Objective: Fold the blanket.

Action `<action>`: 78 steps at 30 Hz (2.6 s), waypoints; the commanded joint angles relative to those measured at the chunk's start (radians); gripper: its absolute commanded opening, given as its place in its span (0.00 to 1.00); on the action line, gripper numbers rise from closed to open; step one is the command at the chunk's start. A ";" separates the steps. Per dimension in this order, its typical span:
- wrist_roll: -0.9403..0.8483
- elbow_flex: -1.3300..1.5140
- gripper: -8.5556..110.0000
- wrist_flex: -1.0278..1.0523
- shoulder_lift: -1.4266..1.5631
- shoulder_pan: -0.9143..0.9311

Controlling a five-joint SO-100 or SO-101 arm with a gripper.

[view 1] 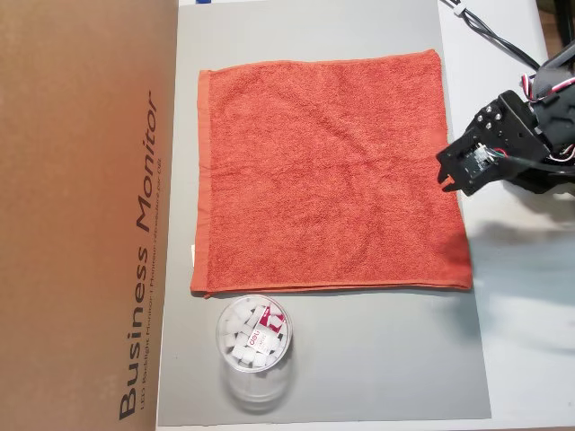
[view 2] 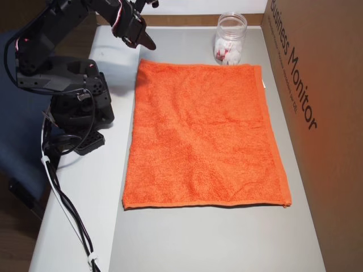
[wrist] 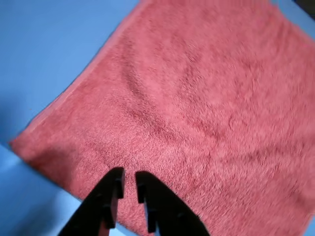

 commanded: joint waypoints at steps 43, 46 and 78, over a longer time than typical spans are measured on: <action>-0.181 -0.026 0.27 -0.015 -0.351 -0.537; -0.181 -0.026 0.27 -0.015 -0.377 -0.549; -0.183 -0.037 0.27 -0.327 -0.746 -0.695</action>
